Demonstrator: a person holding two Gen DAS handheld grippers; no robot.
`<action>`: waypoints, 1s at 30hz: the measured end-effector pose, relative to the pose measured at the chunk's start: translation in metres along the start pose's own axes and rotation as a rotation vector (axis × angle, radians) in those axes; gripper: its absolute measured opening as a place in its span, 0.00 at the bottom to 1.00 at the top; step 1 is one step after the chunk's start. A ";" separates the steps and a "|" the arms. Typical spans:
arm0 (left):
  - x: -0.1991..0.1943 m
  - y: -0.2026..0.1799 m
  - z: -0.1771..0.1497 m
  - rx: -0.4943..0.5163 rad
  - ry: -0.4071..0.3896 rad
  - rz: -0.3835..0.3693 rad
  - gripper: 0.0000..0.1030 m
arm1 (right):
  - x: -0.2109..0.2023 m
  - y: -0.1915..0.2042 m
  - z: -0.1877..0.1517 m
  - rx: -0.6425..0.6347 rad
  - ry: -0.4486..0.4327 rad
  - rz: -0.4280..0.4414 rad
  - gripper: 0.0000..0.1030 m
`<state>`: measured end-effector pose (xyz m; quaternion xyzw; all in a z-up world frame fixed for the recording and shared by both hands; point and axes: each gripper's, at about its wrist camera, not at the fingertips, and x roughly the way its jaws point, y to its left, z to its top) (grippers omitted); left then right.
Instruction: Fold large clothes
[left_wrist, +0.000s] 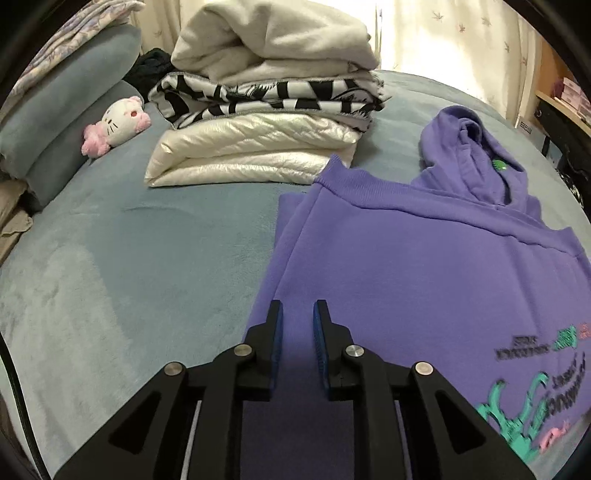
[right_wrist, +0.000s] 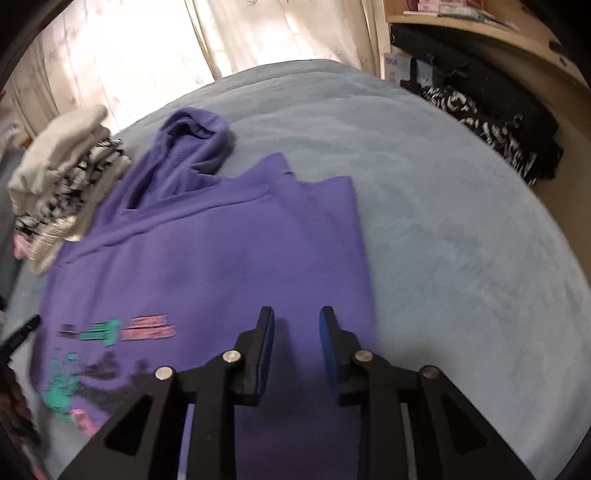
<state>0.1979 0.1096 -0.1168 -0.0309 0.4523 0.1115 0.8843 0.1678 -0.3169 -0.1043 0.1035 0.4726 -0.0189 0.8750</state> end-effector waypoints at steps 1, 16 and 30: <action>-0.006 -0.002 -0.002 0.003 0.000 -0.002 0.19 | -0.003 0.003 -0.002 0.008 0.002 0.025 0.24; -0.030 -0.032 -0.060 0.005 0.049 0.016 0.26 | -0.005 0.095 -0.066 -0.084 0.113 0.223 0.24; -0.026 0.015 -0.071 -0.079 0.014 0.040 0.30 | -0.022 -0.022 -0.075 0.082 -0.002 -0.023 0.19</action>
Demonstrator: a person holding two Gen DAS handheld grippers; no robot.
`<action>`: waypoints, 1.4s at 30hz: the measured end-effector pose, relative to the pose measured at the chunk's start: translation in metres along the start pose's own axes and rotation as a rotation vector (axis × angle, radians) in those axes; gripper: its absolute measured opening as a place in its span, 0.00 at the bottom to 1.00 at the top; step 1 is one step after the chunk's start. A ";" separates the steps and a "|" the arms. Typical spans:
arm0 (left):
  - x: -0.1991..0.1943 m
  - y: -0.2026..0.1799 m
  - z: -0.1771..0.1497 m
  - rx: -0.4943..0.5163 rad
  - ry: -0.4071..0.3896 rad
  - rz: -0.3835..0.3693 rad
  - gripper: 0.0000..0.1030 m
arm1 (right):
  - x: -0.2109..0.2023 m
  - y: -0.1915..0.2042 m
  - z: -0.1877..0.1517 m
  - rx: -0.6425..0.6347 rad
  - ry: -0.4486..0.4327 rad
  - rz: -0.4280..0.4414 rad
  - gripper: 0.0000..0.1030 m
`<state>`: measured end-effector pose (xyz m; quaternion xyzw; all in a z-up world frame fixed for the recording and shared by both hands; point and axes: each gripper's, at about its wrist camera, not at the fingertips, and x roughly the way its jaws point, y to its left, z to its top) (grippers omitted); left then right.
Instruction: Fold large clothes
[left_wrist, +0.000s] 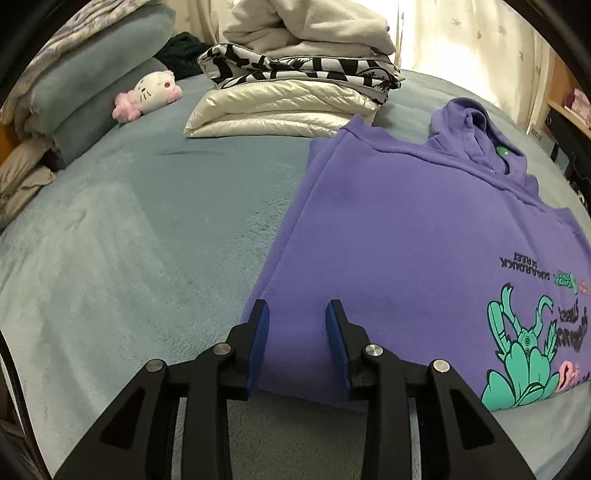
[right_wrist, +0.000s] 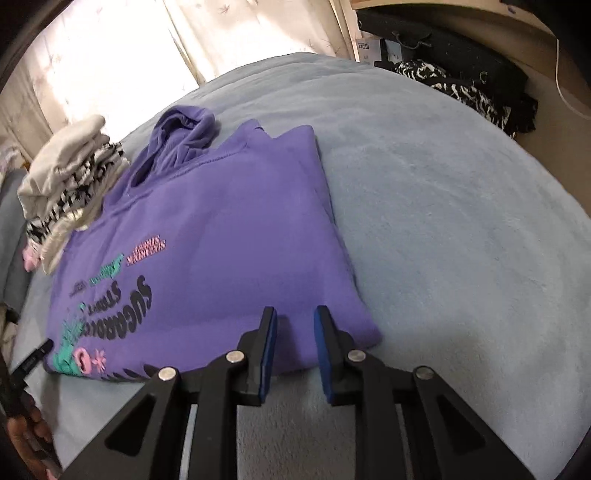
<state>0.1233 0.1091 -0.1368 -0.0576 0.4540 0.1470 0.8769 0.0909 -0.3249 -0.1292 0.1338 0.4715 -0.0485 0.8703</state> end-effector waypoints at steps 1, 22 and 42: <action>0.000 0.000 0.000 -0.002 -0.001 -0.002 0.30 | 0.001 0.004 -0.001 -0.014 0.001 -0.019 0.20; 0.008 0.014 0.000 -0.067 0.020 -0.114 0.34 | 0.007 0.016 -0.012 -0.075 -0.010 -0.034 0.43; -0.008 -0.021 0.029 0.155 0.049 -0.031 0.40 | 0.010 0.026 0.011 -0.126 0.136 -0.049 0.44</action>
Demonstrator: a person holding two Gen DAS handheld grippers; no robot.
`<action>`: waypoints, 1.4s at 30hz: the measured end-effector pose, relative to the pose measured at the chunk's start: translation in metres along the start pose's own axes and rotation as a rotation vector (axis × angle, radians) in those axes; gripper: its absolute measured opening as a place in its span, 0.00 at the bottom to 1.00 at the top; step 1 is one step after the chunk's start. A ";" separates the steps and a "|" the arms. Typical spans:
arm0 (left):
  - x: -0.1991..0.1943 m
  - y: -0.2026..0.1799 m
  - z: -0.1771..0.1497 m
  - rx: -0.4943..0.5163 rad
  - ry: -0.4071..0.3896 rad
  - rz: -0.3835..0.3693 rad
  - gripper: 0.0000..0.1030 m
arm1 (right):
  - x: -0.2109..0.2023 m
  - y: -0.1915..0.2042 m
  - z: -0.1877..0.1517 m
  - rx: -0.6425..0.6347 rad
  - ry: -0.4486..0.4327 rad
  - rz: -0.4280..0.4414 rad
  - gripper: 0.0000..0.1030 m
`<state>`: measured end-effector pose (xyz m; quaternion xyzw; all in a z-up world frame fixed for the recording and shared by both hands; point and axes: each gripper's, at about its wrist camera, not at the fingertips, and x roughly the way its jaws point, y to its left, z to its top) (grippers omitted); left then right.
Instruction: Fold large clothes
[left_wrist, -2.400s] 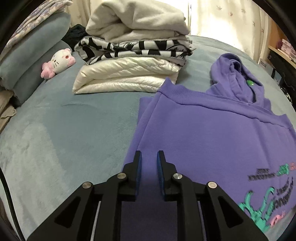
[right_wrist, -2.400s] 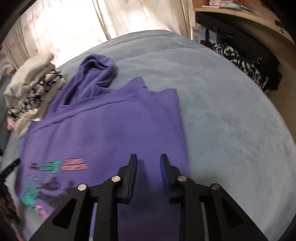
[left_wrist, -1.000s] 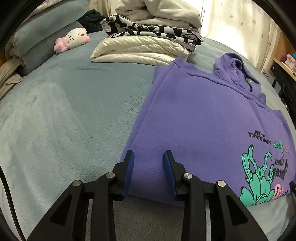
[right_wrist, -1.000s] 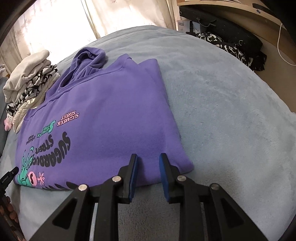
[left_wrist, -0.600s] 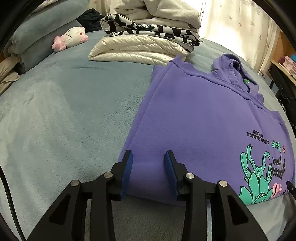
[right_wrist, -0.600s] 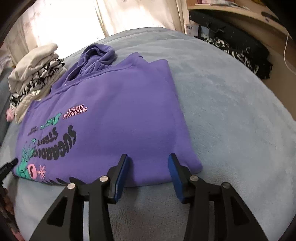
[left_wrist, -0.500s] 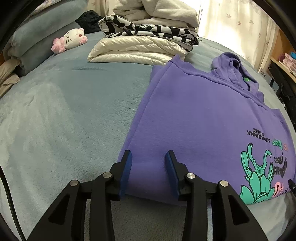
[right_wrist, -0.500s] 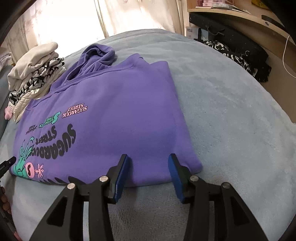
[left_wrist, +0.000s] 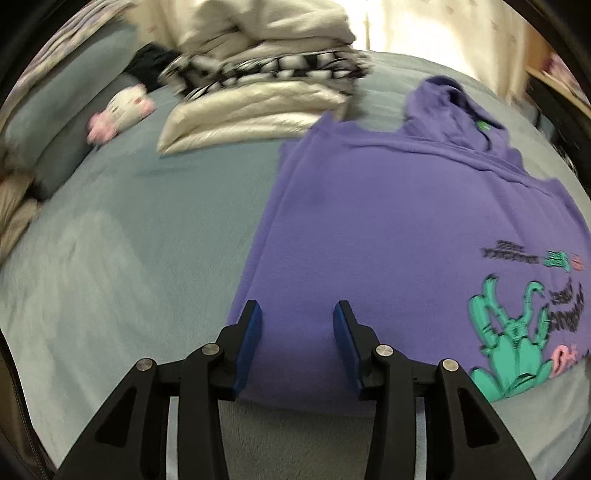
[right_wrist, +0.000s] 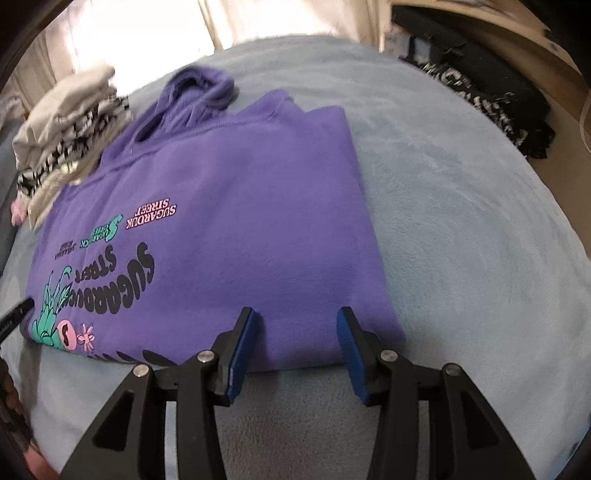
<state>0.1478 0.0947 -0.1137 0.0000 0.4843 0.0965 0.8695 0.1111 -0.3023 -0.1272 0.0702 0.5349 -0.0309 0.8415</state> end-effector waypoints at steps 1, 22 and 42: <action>-0.004 -0.004 0.010 0.031 -0.004 -0.009 0.44 | -0.001 0.000 0.008 0.000 0.024 0.019 0.44; 0.043 -0.125 0.227 0.328 -0.075 -0.071 0.64 | -0.005 0.049 0.228 -0.165 -0.130 0.061 0.44; 0.213 -0.185 0.310 0.233 0.156 -0.089 0.64 | 0.136 0.075 0.345 -0.051 -0.022 0.192 0.44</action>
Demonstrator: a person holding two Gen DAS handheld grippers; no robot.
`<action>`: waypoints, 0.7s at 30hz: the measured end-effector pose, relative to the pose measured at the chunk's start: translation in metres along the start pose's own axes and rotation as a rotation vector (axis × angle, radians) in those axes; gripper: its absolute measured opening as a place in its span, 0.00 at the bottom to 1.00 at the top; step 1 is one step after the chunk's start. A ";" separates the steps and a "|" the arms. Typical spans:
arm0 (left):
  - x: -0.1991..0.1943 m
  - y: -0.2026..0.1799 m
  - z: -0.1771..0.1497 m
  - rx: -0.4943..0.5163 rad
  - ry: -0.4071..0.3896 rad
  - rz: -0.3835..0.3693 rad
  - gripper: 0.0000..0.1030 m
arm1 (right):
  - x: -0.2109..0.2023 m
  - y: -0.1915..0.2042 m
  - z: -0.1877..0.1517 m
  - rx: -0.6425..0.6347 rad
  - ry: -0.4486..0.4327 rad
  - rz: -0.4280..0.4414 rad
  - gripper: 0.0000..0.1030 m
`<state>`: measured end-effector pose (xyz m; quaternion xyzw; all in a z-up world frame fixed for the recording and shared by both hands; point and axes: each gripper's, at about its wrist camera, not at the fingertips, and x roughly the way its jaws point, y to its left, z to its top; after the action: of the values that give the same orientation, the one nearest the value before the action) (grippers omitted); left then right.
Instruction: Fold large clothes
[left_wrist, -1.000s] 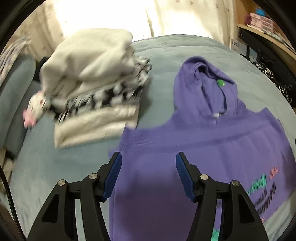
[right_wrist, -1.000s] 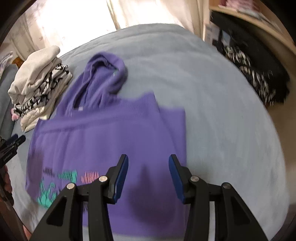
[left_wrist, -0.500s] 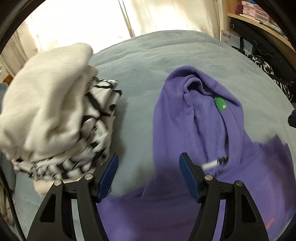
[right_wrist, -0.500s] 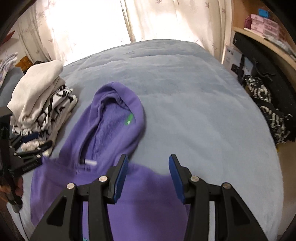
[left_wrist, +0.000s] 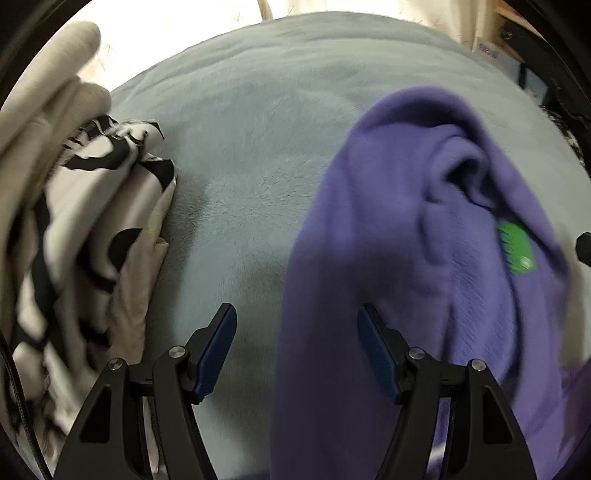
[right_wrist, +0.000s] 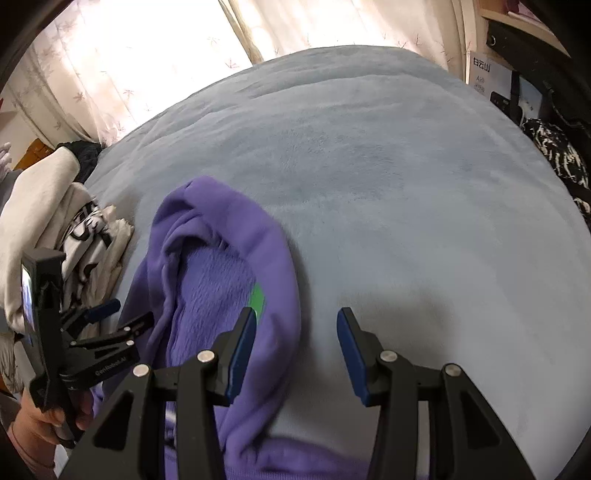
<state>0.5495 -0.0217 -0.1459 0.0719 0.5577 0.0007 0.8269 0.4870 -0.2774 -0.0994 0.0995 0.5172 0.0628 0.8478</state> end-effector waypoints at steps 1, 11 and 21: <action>0.006 0.001 0.003 -0.009 0.007 -0.008 0.64 | 0.004 0.000 0.003 0.002 0.002 0.007 0.44; 0.026 0.010 0.018 -0.015 -0.010 -0.019 0.83 | 0.045 0.011 0.028 -0.013 0.055 0.061 0.44; 0.022 0.008 0.020 -0.008 -0.023 -0.111 0.03 | 0.045 0.018 0.015 -0.076 0.004 0.019 0.10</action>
<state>0.5765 -0.0145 -0.1579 0.0375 0.5514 -0.0438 0.8323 0.5208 -0.2526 -0.1270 0.0719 0.5151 0.0906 0.8493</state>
